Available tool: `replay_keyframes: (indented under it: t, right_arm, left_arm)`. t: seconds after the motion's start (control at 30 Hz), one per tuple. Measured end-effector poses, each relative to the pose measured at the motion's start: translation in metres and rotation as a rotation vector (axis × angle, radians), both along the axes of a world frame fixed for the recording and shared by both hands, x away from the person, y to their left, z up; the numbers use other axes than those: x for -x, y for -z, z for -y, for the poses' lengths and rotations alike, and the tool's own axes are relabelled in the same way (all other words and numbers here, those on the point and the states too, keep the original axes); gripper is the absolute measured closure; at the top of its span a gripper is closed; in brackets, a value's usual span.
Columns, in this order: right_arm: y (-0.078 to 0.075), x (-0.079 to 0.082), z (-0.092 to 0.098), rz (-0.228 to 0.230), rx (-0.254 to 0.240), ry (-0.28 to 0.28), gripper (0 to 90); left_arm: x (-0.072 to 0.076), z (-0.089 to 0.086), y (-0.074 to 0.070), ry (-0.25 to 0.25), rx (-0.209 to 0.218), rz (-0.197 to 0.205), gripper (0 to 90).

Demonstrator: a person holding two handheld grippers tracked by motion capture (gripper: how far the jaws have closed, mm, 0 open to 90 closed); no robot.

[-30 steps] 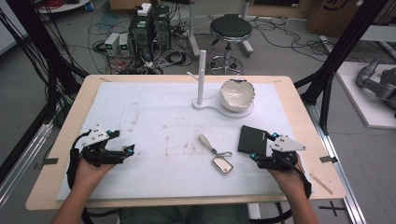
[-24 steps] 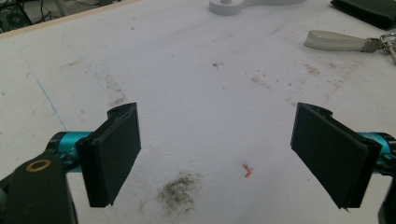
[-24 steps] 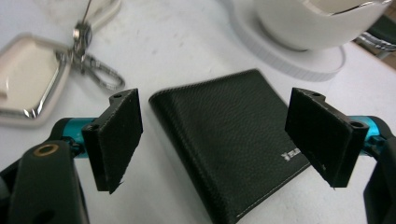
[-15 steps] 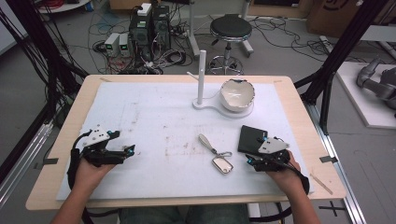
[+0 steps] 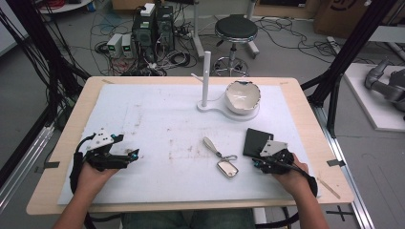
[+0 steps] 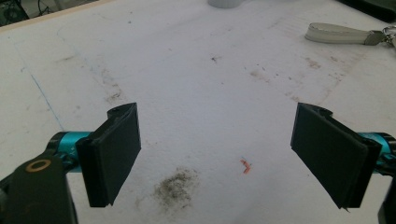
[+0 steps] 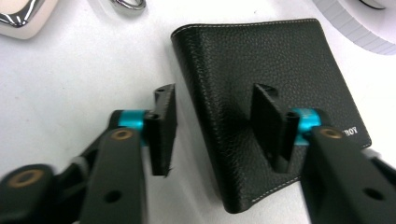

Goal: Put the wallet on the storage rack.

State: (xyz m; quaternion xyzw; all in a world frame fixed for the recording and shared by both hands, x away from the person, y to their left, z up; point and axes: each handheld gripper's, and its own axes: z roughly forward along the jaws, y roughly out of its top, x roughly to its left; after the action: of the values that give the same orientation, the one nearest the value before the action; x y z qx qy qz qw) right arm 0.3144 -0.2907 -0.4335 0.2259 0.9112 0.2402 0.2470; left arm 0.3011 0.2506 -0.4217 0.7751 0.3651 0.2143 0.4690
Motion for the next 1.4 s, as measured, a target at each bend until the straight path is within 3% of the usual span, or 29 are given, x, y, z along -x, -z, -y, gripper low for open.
replay_keyframes:
  t: [0.03, 0.07, 0.13, 0.2, 0.37, 0.4, 0.47, 0.5, 0.53, 0.57, 0.6, 0.7, 0.87, 0.93, 1.07, 1.13, 1.33, 1.4]
  right_arm:
    - [0.0, 0.0, 0.0, 0.0, 0.0, 0.0, 60.8]
    - [0.001, 0.002, -0.002, 0.048, 0.046, 0.007, 70.5]
    - [0.001, 0.003, -0.002, 0.05, 0.044, 0.004, 72.7]
    - [0.002, 0.006, -0.002, 0.087, 0.045, 0.0, 80.4]
    - [0.0, 0.007, -0.001, 0.084, 0.024, 0.012, 84.0]
    - [0.0, 0.007, 0.0, 0.083, 0.011, 0.015, 84.5]
    - [-0.007, 0.007, 0.004, 0.078, -0.065, 0.039, 85.2]
    - [-0.007, 0.007, 0.004, 0.078, -0.065, 0.039, 85.2]
    - [-0.013, 0.008, 0.008, 0.083, -0.141, 0.058, 85.4]
    - [-0.017, 0.009, 0.01, 0.085, -0.174, 0.061, 85.4]
    - [-0.017, 0.009, 0.01, 0.085, -0.174, 0.061, 85.4]
    - [-0.028, 0.011, 0.011, 0.073, -0.268, 0.082, 85.5]
    - [-0.04, 0.012, 0.005, 0.069, -0.298, 0.09, 85.5]
    - [-0.048, 0.011, 0.003, 0.06, -0.345, 0.097, 85.6]
    - [-0.057, 0.01, -0.001, 0.068, -0.364, 0.087, 85.6]
    - [-0.064, 0.008, -0.003, 0.07, -0.404, 0.081, 85.7]
    - [-0.08, 0.002, -0.009, 0.101, -0.399, 0.075, 85.7]
    - [-0.091, -0.002, -0.011, 0.117, -0.397, 0.072, 85.7]
  left_arm:
    - [0.0, 0.0, 0.0, 0.002, -0.001, 0.001, 15.9]
    - [0.001, 0.001, 0.0, 0.002, -0.002, 0.001, 16.0]
    - [0.001, 0.001, 0.0, 0.003, -0.001, 0.002, 15.9]
    - [0.001, 0.0, 0.0, 0.002, -0.003, 0.003, 16.0]
    - [0.001, -0.002, -0.001, -0.004, -0.001, 0.003, 15.9]
    - [0.001, -0.002, -0.001, -0.005, 0.003, 0.003, 15.9]
    - [0.001, -0.002, -0.001, -0.006, 0.002, 0.005, 16.0]
    - [0.001, -0.003, -0.001, -0.007, 0.002, 0.001, 16.0]
    - [0.001, -0.002, 0.0, -0.004, 0.025, -0.005, 16.0]
    - [0.001, -0.002, 0.0, -0.004, 0.025, -0.005, 15.9]
    - [0.0, -0.002, 0.0, 0.003, 0.028, -0.007, 15.9]
    - [0.0, 0.001, -0.001, 0.006, 0.032, -0.005, 16.0]
    - [0.0, 0.0, -0.001, 0.006, 0.034, -0.006, 15.9]
    - [0.0, -0.001, -0.001, 0.001, 0.038, -0.006, 15.9]
    - [0.0, -0.003, -0.002, -0.007, 0.042, -0.005, 16.0]
    - [0.0, -0.004, -0.002, -0.006, 0.041, -0.003, 15.9]
    - [0.0, -0.006, -0.004, -0.014, 0.047, 0.007, 16.0]
    - [-0.001, -0.006, -0.003, -0.013, 0.048, 0.004, 15.9]
